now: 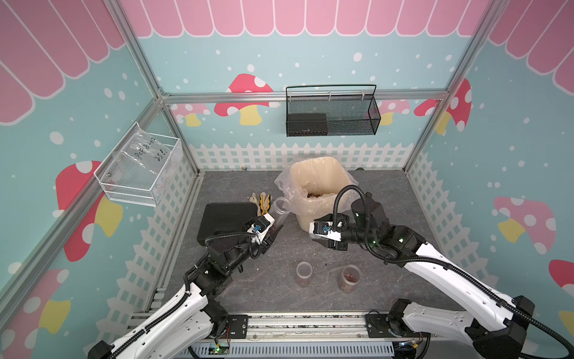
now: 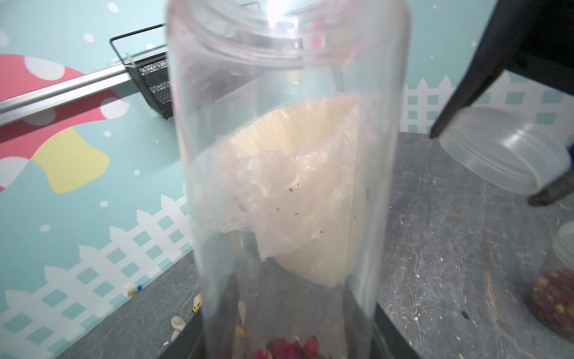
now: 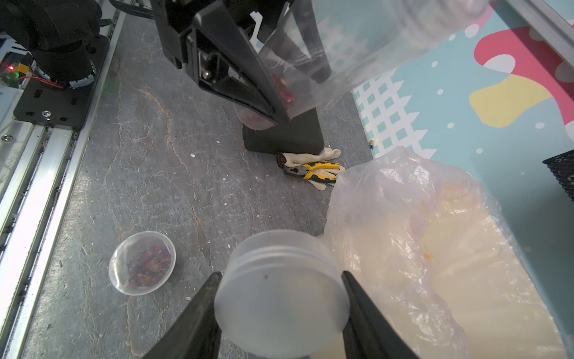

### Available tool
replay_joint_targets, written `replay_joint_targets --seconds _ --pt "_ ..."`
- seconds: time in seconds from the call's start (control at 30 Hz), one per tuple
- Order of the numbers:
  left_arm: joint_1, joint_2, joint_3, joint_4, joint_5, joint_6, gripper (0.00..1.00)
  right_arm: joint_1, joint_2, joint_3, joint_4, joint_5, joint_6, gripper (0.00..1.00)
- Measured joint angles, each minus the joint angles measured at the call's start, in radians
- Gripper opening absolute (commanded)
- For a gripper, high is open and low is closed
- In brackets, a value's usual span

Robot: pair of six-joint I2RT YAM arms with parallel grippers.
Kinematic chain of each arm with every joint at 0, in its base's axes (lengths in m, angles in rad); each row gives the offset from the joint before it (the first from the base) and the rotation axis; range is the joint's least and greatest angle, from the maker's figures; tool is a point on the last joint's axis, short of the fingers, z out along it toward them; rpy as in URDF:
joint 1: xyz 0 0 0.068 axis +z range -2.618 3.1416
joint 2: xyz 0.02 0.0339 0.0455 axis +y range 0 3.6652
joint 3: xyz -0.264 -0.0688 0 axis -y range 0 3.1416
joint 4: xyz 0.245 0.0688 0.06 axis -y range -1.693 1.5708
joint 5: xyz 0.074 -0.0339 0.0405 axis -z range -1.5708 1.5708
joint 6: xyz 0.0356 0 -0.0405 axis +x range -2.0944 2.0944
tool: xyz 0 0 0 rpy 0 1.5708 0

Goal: Empty the moldy dried flower tea in the jars
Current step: Unscrew the lid from the jar, then place the lid at the center of the board.

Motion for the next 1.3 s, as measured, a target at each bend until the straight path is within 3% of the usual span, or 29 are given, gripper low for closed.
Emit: replay_joint_targets --seconds 0.57,1.3 --pt "0.251 -0.026 0.069 -0.054 -0.011 -0.246 0.17 0.112 0.312 0.032 0.072 -0.021 0.066 0.20" --pt "0.286 -0.029 0.079 -0.100 0.009 -0.269 0.17 0.208 0.744 0.247 0.055 -0.032 0.065 0.25"
